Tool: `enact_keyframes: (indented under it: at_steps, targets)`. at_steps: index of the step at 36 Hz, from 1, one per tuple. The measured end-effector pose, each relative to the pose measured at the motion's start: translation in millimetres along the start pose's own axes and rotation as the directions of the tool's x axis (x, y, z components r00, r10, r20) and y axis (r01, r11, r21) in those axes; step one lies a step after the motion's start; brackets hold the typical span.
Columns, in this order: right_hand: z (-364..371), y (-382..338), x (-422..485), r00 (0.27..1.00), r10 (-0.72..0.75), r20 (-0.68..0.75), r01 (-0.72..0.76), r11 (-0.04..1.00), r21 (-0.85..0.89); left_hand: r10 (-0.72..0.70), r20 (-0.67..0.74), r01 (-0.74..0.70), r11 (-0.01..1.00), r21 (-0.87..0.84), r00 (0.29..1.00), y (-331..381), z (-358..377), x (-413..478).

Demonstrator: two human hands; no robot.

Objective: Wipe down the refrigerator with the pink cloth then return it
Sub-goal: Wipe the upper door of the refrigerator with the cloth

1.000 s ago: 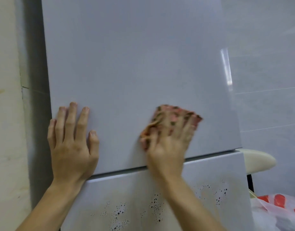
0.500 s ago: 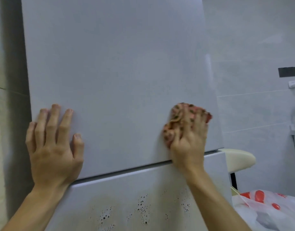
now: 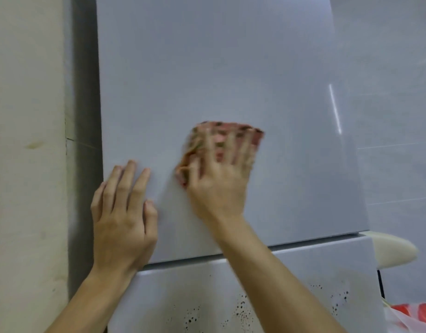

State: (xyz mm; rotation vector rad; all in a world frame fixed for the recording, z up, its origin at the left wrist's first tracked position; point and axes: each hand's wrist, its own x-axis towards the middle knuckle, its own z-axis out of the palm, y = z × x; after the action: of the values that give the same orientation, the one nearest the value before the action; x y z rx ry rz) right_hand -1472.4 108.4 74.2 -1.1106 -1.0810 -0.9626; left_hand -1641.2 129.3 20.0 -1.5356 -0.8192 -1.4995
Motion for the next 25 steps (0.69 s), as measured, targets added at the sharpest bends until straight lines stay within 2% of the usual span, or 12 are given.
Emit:
enact_keyframes:
  at_steps: [4, 10, 15, 18, 20, 22, 25]
  targets:
    - [13, -40, -30, 0.964, -0.249, 0.097, 0.24, 0.966, 0.095, -0.026, -0.016, 0.025, 0.999, -0.047, 1.0, 0, -4, 4]
    - [8, -6, -17, 0.928, -0.37, 0.046, 0.361, 0.923, 0.133, -0.062, -0.058, 0.059, 0.997, -0.055, 0.996, 3, 0, 8]
    - [-13, 59, 14, 0.98, -0.196, 0.031, 0.195, 0.98, 0.039, -0.117, -0.113, 0.111, 0.992, -0.063, 0.987, 9, 5, 18]
    - [-25, 106, 31, 0.988, -0.148, -0.044, 0.145, 0.987, -0.065, -0.122, -0.125, 0.114, 0.991, -0.063, 0.985, 8, 6, 19]
    - [-37, 132, 42, 0.996, 0.026, -0.088, -0.032, 0.997, -0.068, -0.124, -0.129, 0.117, 0.991, -0.057, 0.984, 6, 7, 19]
    - [-49, 145, 48, 0.971, 0.232, -0.054, -0.235, 0.97, -0.059, -0.125, -0.134, 0.12, 0.992, -0.049, 0.983, 5, 7, 18]
    - [-48, 138, 54, 0.915, 0.403, -0.023, -0.404, 0.914, -0.03, -0.132, -0.13, 0.125, 0.99, -0.058, 0.983, 5, 7, 17]
